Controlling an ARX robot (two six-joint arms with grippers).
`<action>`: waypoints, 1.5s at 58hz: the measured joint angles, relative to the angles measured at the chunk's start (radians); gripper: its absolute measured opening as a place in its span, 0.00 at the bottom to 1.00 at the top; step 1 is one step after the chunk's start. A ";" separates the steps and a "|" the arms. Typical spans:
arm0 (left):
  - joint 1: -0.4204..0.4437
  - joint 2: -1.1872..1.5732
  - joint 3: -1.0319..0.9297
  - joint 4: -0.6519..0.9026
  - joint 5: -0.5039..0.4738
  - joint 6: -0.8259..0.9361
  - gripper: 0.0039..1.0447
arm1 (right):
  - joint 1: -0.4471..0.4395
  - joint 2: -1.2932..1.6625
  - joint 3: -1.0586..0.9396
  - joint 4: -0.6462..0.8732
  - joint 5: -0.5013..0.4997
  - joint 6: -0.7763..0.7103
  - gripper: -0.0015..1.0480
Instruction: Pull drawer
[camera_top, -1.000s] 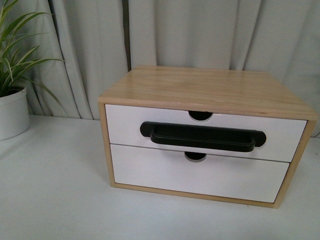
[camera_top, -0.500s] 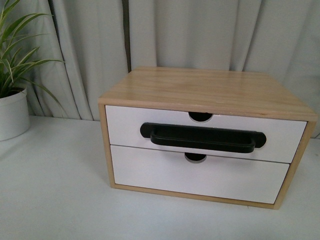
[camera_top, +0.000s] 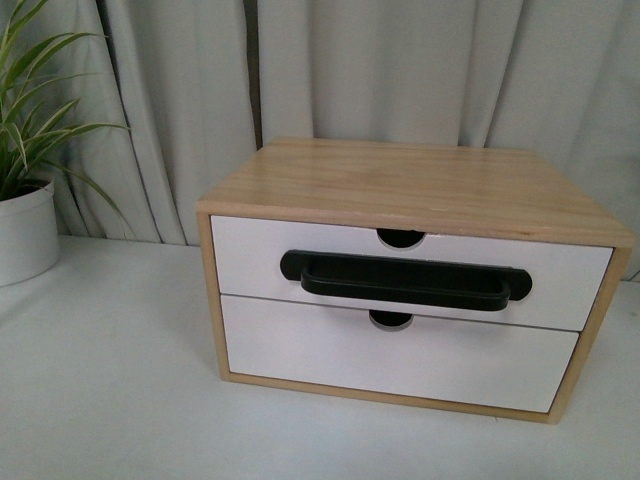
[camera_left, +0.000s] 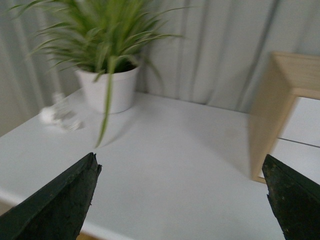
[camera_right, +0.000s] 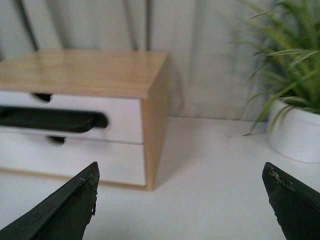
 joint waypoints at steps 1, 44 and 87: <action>-0.012 0.008 0.000 0.005 -0.026 0.000 0.95 | -0.009 0.025 0.008 -0.002 -0.037 -0.005 0.91; -0.213 0.964 0.522 0.065 0.626 0.779 0.95 | 0.116 0.830 0.520 -0.088 -0.343 -0.585 0.91; -0.417 1.479 0.983 -0.227 0.575 1.255 0.95 | 0.178 1.185 0.684 -0.123 -0.350 -0.916 0.91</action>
